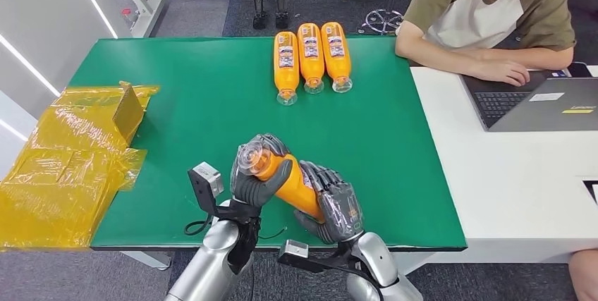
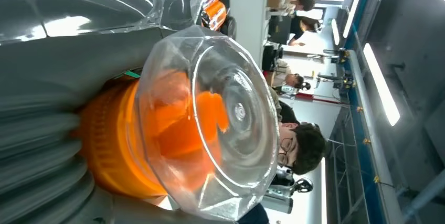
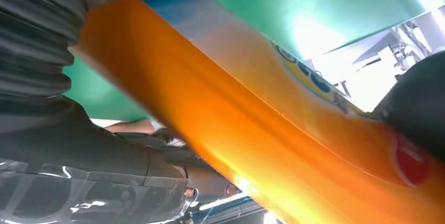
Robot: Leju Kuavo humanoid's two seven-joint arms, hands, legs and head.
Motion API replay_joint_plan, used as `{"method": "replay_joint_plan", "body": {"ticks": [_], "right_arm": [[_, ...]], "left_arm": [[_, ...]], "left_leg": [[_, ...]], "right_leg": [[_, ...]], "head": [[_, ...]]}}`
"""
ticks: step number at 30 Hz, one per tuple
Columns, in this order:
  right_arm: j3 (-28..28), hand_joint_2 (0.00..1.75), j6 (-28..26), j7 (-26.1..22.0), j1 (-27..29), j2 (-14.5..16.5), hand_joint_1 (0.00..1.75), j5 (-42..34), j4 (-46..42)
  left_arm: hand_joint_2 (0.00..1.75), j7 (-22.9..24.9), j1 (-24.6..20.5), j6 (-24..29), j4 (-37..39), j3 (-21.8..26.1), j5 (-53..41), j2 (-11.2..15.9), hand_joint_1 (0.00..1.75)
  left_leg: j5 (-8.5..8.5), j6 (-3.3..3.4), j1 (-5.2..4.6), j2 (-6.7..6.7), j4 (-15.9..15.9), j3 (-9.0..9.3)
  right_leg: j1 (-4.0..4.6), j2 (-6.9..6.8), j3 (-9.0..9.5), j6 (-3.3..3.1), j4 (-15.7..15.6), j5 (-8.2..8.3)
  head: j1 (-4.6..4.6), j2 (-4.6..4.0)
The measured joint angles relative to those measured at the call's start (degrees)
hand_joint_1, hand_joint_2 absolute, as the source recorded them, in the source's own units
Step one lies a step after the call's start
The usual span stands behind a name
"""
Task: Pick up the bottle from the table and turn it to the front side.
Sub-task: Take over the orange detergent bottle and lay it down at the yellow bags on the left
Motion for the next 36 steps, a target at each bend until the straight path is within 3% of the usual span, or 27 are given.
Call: {"method": "replay_joint_plan", "body": {"ticks": [5,10,15,18,20,24,28,33,36], "right_arm": [[0.3,1.75,-4.5,-2.5,1.5,0.4,0.0,-5.0,-0.9],[0.3,1.75,-5.3,-9.7,2.2,2.7,0.0,-16.6,-1.8],[0.2,1.75,-5.3,-14.2,2.9,6.1,0.0,-22.7,-3.2],[-0.2,1.75,-5.3,-15.5,3.5,8.1,0.0,-21.8,-4.4],[-1.2,1.75,-5.3,-16.8,4.3,9.1,0.0,-21.1,-5.4],[-4.2,1.75,-5.3,-19.0,6.1,10.3,0.0,-21.2,-7.3],[-6.7,1.75,-5.3,-20.9,8.0,10.6,0.0,-21.1,-9.6],[-8.8,1.75,-5.3,-21.4,10.2,10.6,0.0,-21.0,-12.7],[-9.6,1.75,-5.3,-21.5,11.2,10.6,0.0,-21.0,-14.2]], "left_arm": [[1.75,0.1,0.0,1.6,-1.2,0.0,-1.5,0.0,1.75],[1.75,0.5,0.3,6.8,-4.6,1.0,-3.1,0.3,1.75],[1.75,0.9,0.8,23.0,-9.7,2.9,-10.3,0.6,1.75],[1.75,3.0,1.6,38.4,-13.7,5.1,-26.2,0.9,1.75],[1.75,4.7,2.2,42.8,-16.4,8.1,-39.6,0.9,1.75],[1.75,8.2,3.5,43.5,-21.0,17.2,-65.3,1.0,1.75],[1.75,13.3,2.7,43.5,-20.4,24.7,-71.2,2.3,1.75],[1.75,24.0,0.3,43.5,-17.3,27.0,-82.4,6.3,1.75],[1.75,30.0,-3.5,43.5,-11.5,26.3,-84.8,8.8,1.75]], "left_leg": [[-0.02,-0.02,0.0,0.0,0.0,-0.01],[-0.01,-0.05,0.02,0.0,0.0,0.0],[0.03,-0.13,0.04,-0.01,-0.1,-0.01],[0.02,-0.16,0.05,0.0,-0.1,0.0],[0.02,-0.17,0.05,-0.08,-0.1,0.0],[0.01,-0.19,0.04,-0.03,-0.1,0.01],[0.01,-0.2,0.04,-0.02,-0.1,0.01],[0.04,-0.25,0.05,-0.03,-0.1,0.03],[0.05,-0.26,0.05,-0.08,-0.1,0.03]], "right_leg": [[0.0,0.01,0.0,0.0,0.0,0.0],[0.01,0.01,0.0,-0.01,0.0,0.01],[0.02,0.0,0.0,-0.05,0.1,0.0],[0.03,0.0,-0.02,-0.12,0.1,-0.03],[0.03,-0.05,-0.01,-0.15,0.1,-0.07],[0.03,-0.02,-0.01,-0.17,0.1,-0.09],[0.03,-0.01,-0.01,-0.18,0.1,-0.09],[0.03,-0.02,-0.03,-0.2,0.1,-0.07],[0.03,-0.05,-0.04,-0.2,0.1,-0.07]], "head": [[0.01,0.0],[-0.01,-0.01],[0.01,0.0],[0.0,0.0],[0.01,0.0],[0.02,0.0],[0.02,0.0],[0.03,0.0],[0.03,0.0]]}}
